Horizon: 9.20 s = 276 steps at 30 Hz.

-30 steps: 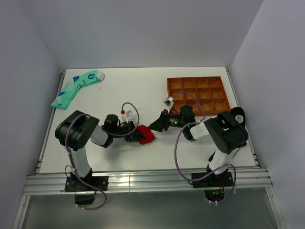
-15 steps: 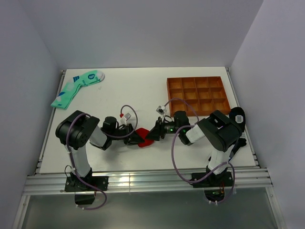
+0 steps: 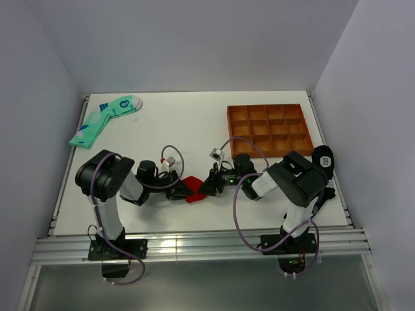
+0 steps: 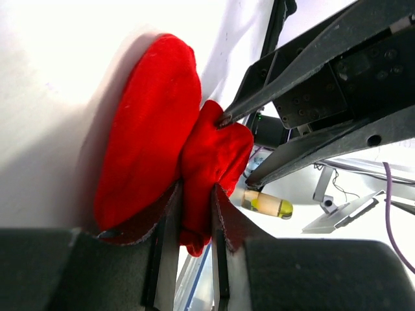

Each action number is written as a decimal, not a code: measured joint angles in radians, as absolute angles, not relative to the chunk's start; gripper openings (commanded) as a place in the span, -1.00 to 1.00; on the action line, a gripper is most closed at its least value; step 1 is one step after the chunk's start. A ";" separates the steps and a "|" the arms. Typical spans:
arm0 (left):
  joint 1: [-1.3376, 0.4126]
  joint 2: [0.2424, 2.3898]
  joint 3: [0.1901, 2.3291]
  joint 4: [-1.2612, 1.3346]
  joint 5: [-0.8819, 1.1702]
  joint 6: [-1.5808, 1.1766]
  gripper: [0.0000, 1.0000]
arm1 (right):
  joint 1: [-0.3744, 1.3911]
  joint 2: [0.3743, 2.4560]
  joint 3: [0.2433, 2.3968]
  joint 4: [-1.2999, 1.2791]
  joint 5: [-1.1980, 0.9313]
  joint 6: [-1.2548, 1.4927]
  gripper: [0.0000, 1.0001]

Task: Roll the socks
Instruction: Roll the sock at the center of the board.

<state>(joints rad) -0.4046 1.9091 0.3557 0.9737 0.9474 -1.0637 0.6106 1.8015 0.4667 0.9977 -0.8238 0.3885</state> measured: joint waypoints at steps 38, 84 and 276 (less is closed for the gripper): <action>-0.300 1.955 0.353 1.016 1.050 -1.107 -0.99 | 0.738 1.865 0.464 1.081 -0.729 0.324 -0.20; -0.468 1.491 0.225 0.763 0.366 -0.960 -0.28 | 0.589 2.004 0.905 0.272 -0.936 0.585 -0.95; -0.960 1.870 0.742 0.720 -0.024 -0.394 -0.99 | 0.290 1.409 0.855 -0.355 -0.213 0.724 -0.07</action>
<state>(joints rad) -0.9604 1.8698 0.7422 0.7197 -0.0238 -0.3943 0.2897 1.4090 0.8555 -0.3546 -0.2134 0.7242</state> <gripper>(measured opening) 0.308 0.481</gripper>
